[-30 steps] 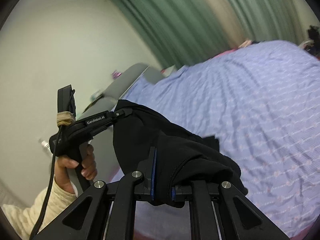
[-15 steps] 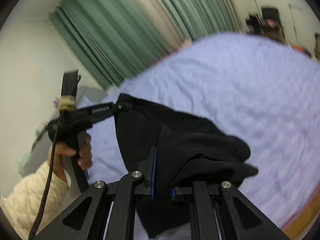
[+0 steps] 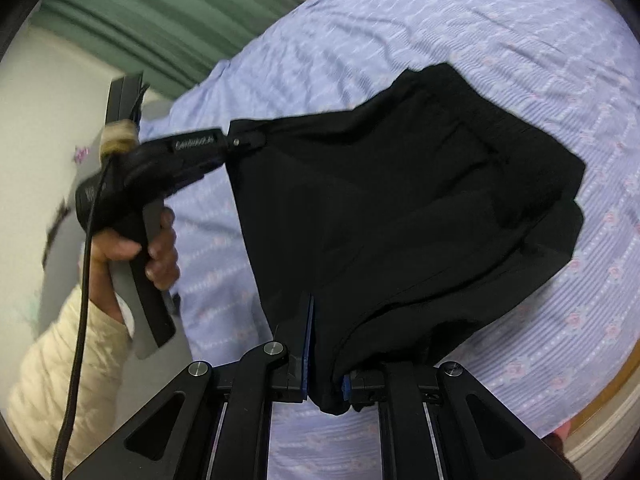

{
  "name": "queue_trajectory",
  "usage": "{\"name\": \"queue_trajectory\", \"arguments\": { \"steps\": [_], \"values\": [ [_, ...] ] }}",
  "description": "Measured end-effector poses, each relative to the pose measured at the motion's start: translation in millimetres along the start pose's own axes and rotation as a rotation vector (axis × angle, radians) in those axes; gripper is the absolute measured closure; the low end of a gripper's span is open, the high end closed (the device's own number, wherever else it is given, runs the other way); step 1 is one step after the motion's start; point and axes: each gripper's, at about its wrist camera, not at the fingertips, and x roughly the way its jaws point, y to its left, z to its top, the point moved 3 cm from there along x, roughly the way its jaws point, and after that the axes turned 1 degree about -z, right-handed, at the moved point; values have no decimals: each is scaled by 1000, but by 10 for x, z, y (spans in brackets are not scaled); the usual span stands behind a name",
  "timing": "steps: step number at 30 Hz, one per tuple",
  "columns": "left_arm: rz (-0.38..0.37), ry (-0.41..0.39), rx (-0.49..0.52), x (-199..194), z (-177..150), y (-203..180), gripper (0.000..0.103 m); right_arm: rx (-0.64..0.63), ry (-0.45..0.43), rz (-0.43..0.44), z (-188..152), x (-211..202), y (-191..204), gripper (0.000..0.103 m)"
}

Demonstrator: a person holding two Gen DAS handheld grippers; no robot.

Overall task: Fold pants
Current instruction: 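Lower the folded pants onto the stack and open both grippers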

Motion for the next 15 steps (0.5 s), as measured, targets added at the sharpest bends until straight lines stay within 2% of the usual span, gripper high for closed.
{"name": "queue_trajectory", "arguments": {
  "steps": [3, 5, 7, 9, 12, 15],
  "values": [
    [34, 32, -17, 71, -101, 169, 92, -15, 38, 0, -83, 144, 20, 91],
    [76, 60, -9, 143, -162, 257, 87, -35, 62, -8, -113, 281, 33, 91],
    [139, 74, 7, 179, -197, 322, 73, -45, 90, -10, -169, 374, 42, 90],
    [193, 67, 8, 184, -206, 394, 68, -42, 121, -23, -224, 464, 24, 89],
    [264, 63, -35, 168, -204, 523, 67, 17, 186, -27, -339, 577, -105, 82],
    [358, 25, -32, 39, -206, 562, 66, 55, 246, -37, -466, 622, -189, 78]
  ]
}}
